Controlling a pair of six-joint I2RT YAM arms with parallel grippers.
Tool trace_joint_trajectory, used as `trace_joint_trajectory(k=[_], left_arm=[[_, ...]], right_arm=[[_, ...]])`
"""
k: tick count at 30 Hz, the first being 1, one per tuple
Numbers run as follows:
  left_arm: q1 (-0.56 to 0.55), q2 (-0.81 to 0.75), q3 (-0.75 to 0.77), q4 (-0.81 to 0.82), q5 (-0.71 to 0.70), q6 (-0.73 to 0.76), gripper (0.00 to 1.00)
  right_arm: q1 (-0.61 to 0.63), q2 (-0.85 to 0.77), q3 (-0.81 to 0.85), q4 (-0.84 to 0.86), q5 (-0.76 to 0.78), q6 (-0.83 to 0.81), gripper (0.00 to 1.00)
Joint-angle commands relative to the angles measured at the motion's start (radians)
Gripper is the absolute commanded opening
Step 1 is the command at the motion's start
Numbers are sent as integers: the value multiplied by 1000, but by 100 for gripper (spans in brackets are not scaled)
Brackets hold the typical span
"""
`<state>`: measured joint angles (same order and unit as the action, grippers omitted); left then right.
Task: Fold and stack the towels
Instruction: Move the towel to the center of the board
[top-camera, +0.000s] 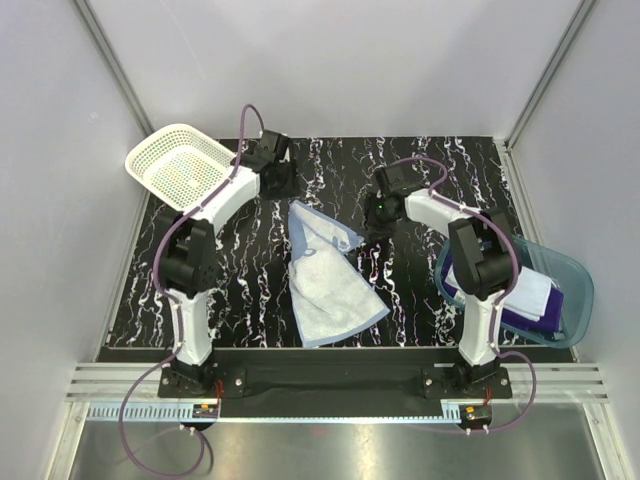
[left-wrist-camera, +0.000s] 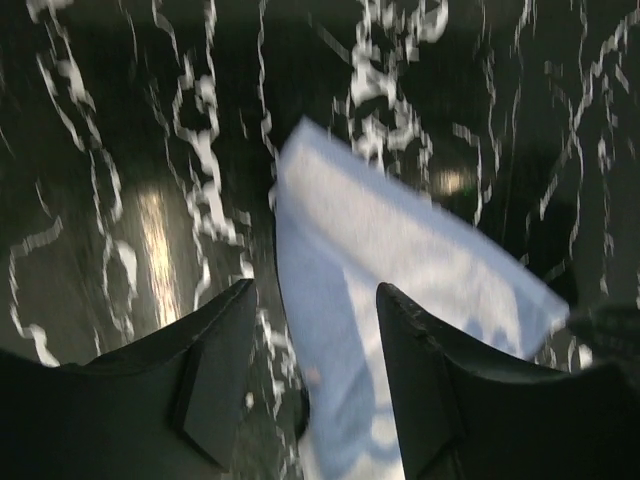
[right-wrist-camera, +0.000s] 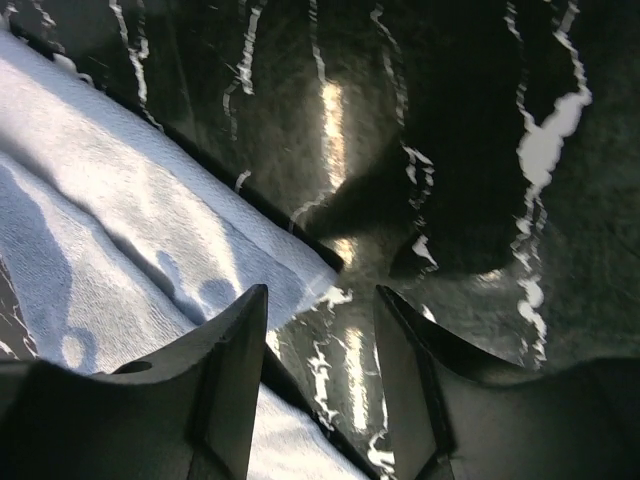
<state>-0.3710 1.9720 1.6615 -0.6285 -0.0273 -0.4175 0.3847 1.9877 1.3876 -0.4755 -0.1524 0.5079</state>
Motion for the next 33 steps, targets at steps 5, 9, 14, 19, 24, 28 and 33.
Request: trace_joint_trajectory(k=[5, 9, 14, 19, 24, 28, 33], left_arm=[[29, 278, 323, -92, -97, 138, 56], [64, 356, 382, -109, -20, 144, 55], [70, 389, 368, -76, 67, 144, 52], [70, 399, 327, -36, 157, 149, 48], [69, 406, 305, -39, 181, 158, 47], [66, 406, 284, -34, 190, 160, 45], [64, 421, 262, -25, 196, 155, 43]], right_arm=[[34, 5, -12, 149, 51, -5, 52], [39, 22, -36, 182, 47, -11, 52], [59, 39, -58, 213, 40, -16, 52], [65, 33, -85, 213, 54, -2, 52], [75, 13, -99, 187, 70, 21, 49], [79, 0, -117, 178, 76, 23, 49], [80, -26, -145, 178, 64, 14, 52]])
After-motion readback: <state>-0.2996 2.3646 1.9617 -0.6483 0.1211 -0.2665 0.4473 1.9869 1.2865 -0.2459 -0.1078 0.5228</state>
